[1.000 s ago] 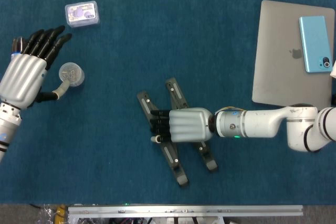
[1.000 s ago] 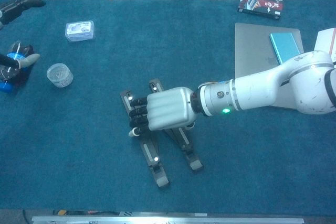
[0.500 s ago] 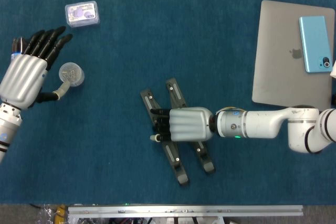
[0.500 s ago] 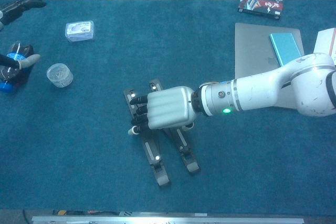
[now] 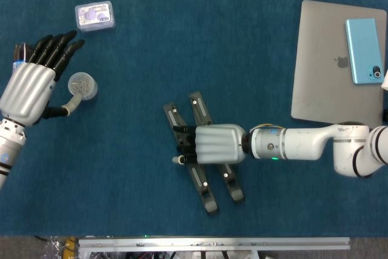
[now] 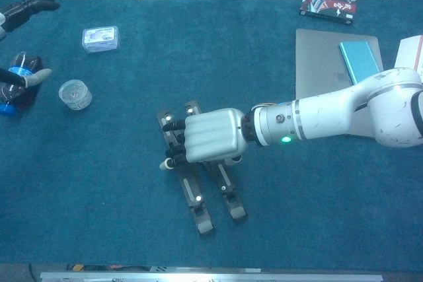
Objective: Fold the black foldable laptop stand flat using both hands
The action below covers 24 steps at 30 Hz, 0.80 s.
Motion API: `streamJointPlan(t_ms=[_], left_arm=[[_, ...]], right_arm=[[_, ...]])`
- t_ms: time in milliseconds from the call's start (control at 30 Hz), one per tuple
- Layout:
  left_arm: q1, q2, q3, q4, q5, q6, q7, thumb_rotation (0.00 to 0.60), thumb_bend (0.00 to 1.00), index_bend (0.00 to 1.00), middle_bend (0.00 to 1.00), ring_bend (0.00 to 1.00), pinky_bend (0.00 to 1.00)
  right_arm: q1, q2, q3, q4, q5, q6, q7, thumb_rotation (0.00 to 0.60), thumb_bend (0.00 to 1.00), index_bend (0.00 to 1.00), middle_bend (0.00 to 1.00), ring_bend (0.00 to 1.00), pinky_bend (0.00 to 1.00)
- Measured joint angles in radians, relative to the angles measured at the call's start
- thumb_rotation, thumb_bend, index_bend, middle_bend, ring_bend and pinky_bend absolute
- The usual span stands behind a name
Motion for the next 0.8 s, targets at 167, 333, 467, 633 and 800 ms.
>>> streamJointPlan(t_ms=[167,333,467,633,800], left_arm=[[0.0,-0.002,0.001,0.002,0.0,-0.002,-0.001,0.6,0.31,0.0,0.0,0.0,0.0],[-0.002,-0.004,0.001,0.003,0.0,-0.005,-0.003,0.6,0.31,0.0,0.0,0.0,0.0],[-0.001,-0.004,0.002,0.001,0.001,-0.004,-0.003,0.6,0.31,0.0,0.0,0.0,0.0],[-0.001,-0.003,0.002,0.0,0.003,-0.001,-0.003,0.6,0.31,0.0,0.0,0.0,0.0],[-0.001,-0.003,0.003,0.0,0.003,-0.002,-0.007,0.6,0.31,0.0,0.0,0.0,0.0]], right_arm=[[-0.002,-0.003,-0.003,0.008,-0.004,0.006,0.004,0.6,0.17,0.0,0.76,0.36,0.0],[-0.004,-0.003,-0.003,0.01,-0.004,0.009,0.005,0.6,0.2,0.0,0.81,0.4,0.0],[-0.005,0.0,-0.002,0.008,-0.005,0.014,0.007,0.6,0.23,0.0,0.83,0.43,0.0],[-0.007,0.0,-0.002,0.007,-0.005,0.015,0.006,0.6,0.25,0.0,0.86,0.45,0.0],[-0.008,-0.001,-0.004,0.009,-0.007,0.015,0.006,0.6,0.26,0.0,0.88,0.47,0.0]])
